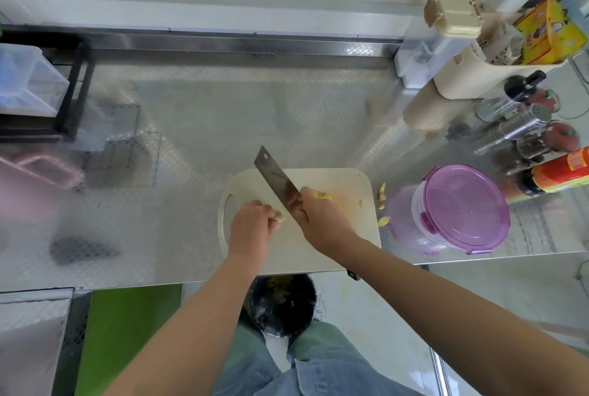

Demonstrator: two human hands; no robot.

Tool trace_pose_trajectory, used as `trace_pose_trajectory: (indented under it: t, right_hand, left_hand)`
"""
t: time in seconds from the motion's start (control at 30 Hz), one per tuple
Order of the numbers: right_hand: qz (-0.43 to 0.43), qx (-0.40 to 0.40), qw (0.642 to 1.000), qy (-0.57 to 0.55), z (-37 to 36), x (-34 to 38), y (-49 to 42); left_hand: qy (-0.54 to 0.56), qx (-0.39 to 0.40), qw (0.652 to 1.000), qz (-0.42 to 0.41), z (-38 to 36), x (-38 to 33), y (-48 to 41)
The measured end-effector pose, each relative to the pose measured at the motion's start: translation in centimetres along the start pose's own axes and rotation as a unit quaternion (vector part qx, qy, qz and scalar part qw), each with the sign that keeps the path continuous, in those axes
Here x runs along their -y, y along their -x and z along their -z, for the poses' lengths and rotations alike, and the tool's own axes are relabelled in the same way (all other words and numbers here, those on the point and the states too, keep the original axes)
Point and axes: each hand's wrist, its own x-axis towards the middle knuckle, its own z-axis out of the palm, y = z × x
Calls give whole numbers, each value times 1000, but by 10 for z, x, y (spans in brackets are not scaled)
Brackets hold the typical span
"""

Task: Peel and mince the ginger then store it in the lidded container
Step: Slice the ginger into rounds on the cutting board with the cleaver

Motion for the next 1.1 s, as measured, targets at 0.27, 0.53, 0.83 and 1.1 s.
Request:
trace_pose_trajectory:
  t: [0.27, 0.53, 0.83, 1.1]
  right_hand:
    - [1, 24, 998, 65, -8, 4, 5]
    - [-15, 50, 996, 79, -4, 9, 8]
    - [-21, 51, 996, 72, -8, 22, -8]
    - [-11, 64, 994, 88, -8, 10, 11]
  left_hand:
    - [2, -9, 1000, 16, 0, 0, -1]
    - [-17, -8, 1000, 13, 2, -4, -2]
    - [-33, 10, 999, -7, 3, -3, -5]
    - [-53, 22, 998, 4, 4, -4, -8]
